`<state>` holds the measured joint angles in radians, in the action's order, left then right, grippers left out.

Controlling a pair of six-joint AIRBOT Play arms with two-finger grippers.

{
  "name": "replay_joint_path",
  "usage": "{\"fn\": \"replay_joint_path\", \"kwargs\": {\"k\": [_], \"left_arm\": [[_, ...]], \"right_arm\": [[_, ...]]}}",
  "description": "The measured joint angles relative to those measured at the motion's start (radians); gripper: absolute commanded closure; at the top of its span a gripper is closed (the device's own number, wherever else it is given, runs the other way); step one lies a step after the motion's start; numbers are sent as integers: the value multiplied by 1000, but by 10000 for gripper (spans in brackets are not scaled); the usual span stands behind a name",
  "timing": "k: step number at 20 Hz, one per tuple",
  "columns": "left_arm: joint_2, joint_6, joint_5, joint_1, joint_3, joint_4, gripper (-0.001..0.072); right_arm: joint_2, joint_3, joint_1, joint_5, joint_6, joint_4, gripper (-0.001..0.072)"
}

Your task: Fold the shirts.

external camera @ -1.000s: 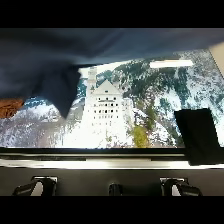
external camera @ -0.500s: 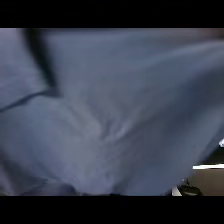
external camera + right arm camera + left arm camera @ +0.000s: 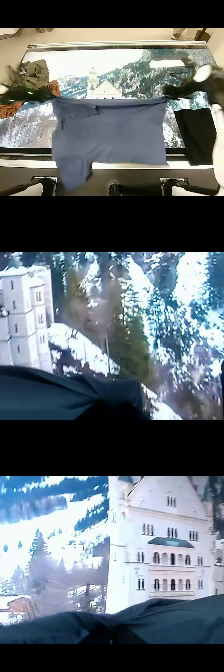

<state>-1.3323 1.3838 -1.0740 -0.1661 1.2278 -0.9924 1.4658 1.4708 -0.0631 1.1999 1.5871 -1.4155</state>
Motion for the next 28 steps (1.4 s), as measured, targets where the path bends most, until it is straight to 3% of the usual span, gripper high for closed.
{"fn": "replay_joint_path", "kwargs": {"k": [5, 9, 12, 18, 22, 28], "left_arm": [[-198, -35, 224, 45, 41, 51, 678], [-265, -61, 327, 76, 116, 60, 679], [-253, -69, 290, 68, 135, 57, 679], [-242, -75, -58, 26, 105, -26, 679], [-248, -75, -170, 7, 51, -75, 679], [-251, -75, -238, -8, 27, -94, 679]], "right_arm": [[125, -29, -11, -390, 153, -5, 673], [149, -36, -32, -507, 216, -4, 673], [119, -36, -37, -404, 183, -10, 672], [74, -95, -39, -2, 103, -18, 672], [69, -166, -39, 84, 91, 2, 672], [71, -212, -39, 118, 87, 22, 672]]}}
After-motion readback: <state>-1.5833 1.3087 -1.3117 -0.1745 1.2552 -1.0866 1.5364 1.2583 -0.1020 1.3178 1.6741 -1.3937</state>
